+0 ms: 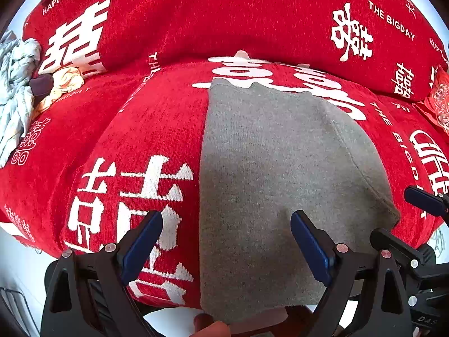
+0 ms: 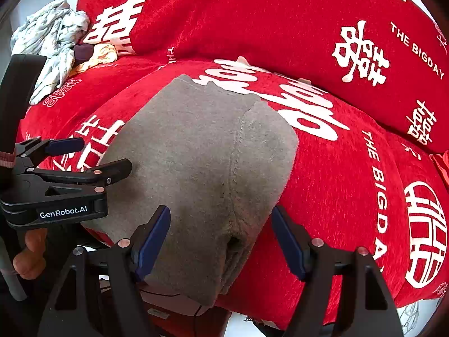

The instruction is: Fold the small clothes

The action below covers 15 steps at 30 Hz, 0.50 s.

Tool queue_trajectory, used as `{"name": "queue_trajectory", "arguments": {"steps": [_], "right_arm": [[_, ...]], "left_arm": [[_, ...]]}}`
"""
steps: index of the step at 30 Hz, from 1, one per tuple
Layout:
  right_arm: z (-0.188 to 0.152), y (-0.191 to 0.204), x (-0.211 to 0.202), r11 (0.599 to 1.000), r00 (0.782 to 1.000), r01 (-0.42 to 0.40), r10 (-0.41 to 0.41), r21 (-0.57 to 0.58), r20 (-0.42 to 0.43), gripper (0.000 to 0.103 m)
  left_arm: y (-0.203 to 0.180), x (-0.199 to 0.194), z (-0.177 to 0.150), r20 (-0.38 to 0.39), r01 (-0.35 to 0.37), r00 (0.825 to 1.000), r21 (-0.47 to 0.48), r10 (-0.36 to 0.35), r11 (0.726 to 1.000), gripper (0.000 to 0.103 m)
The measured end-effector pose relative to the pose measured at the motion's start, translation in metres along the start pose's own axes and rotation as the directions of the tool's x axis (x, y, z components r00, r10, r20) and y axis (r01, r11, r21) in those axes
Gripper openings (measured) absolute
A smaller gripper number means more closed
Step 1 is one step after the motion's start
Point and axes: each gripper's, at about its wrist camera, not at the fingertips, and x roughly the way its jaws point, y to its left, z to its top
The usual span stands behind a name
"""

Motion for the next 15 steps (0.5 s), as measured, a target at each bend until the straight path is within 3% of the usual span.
{"name": "queue_trajectory", "arguments": {"steps": [15], "right_arm": [[-0.0001,-0.0002,0.0016,1.0,1.0,-0.003,0.003,-0.002,-0.002,0.077]], "left_arm": [[-0.0006,0.0012,-0.001,-0.019,0.014,1.0,0.001,-0.014,1.0,0.093]]}}
